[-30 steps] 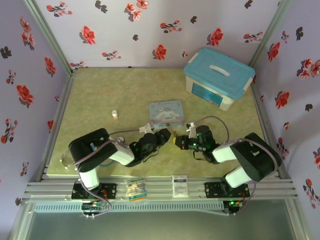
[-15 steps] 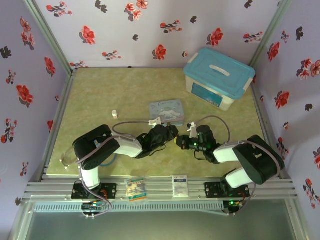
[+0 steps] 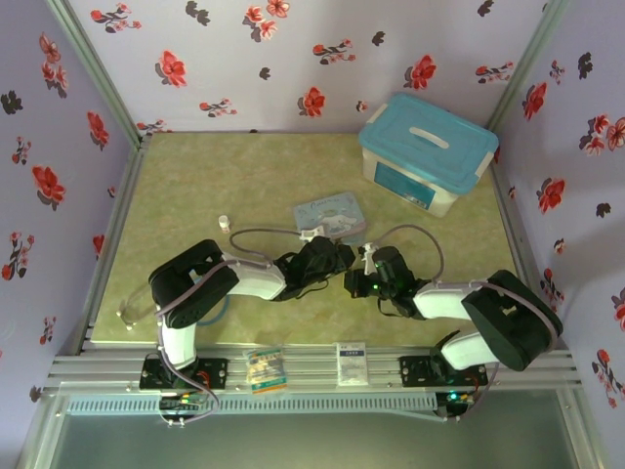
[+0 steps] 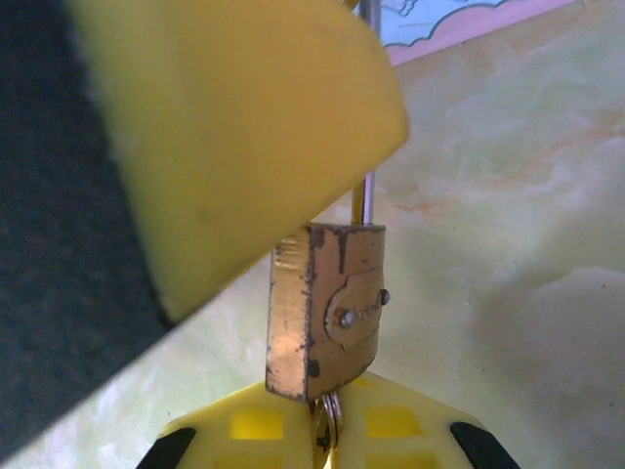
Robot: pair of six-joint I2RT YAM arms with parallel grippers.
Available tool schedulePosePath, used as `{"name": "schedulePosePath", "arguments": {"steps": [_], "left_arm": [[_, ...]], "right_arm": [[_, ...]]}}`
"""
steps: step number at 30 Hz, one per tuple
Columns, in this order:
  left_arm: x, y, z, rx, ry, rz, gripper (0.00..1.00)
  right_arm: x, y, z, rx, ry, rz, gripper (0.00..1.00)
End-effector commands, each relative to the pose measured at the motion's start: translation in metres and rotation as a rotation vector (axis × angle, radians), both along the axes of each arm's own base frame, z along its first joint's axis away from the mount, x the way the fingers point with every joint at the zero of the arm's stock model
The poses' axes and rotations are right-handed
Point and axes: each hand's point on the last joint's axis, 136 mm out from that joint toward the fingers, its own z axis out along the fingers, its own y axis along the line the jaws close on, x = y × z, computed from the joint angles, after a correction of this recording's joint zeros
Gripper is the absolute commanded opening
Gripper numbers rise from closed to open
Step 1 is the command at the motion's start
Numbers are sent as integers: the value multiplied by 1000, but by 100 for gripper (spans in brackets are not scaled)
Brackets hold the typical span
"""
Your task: Unlock a padlock with a key
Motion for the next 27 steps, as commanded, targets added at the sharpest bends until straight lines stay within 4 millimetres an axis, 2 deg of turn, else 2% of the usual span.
{"name": "schedulePosePath", "arguments": {"steps": [1,7,9,12,14,19,24,27], "left_arm": [[-9,6,-34,147,50,-63,26],[-10,9,-43,225,57,-92,14],[-9,11,-45,226,58,-87,14],[-6,12,-43,275,42,-96,11],[-4,14,-43,323,26,-98,8],[0,12,-51,383,21,-113,9],[0,13,-52,413,10,-111,10],[-1,11,-48,410,1,-112,10]], "right_arm": [[1,9,12,-14,-54,42,10],[3,9,19,-4,-94,14,12],[3,7,17,-10,-89,0,15],[0,6,13,-11,-56,-7,25],[-3,1,9,-14,-15,-28,25],[-5,-33,-3,-55,97,-182,31],[0,-67,11,-70,57,-323,32],[2,-81,24,-87,10,-373,33]]}}
